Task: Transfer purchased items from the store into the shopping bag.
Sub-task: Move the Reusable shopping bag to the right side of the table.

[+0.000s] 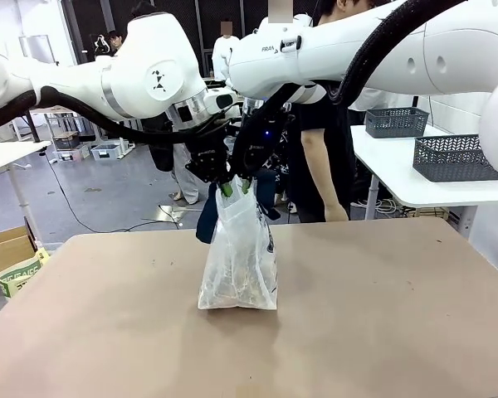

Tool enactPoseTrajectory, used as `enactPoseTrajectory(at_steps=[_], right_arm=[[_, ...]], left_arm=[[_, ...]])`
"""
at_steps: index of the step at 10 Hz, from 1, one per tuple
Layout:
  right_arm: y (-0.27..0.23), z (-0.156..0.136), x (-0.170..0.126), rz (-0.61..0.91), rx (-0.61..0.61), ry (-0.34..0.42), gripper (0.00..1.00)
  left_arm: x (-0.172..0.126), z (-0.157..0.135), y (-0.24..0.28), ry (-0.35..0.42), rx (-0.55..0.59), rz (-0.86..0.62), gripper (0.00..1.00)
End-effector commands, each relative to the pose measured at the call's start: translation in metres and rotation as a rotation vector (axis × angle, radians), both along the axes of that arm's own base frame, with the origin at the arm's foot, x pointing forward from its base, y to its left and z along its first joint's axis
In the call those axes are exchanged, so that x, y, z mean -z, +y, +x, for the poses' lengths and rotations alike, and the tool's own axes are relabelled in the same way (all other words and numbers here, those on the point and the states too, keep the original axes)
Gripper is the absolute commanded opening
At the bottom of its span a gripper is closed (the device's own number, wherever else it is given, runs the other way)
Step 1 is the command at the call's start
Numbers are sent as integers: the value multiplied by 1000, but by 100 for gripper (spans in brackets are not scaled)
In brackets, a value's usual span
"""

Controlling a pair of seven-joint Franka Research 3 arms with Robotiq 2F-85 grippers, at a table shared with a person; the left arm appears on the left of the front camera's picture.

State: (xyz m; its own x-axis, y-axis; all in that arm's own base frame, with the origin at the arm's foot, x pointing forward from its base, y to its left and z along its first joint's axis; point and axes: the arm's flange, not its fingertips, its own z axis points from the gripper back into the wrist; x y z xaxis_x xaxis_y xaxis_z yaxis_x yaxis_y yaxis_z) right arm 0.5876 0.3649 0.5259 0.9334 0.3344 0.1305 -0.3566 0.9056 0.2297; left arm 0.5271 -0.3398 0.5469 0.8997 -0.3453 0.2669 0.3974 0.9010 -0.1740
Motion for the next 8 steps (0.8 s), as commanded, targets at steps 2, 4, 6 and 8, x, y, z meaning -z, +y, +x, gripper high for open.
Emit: enactPoseTrajectory(at_steps=[2,4,6,8], right_arm=[[8,7,-3,-2,33,-7,0],[9,7,-3,-5,32,-3,0],[9,8,-3,-7,33,1,0],[9,9,-2,-7,32,2,0]], left_arm=[[-9,-12,3,-24,50,-102,79],[-10,-15,5,-22,64,-148,100],[-10,-15,5,-19,76,-177,100],[-8,-15,4,-11,100,-169,100]])
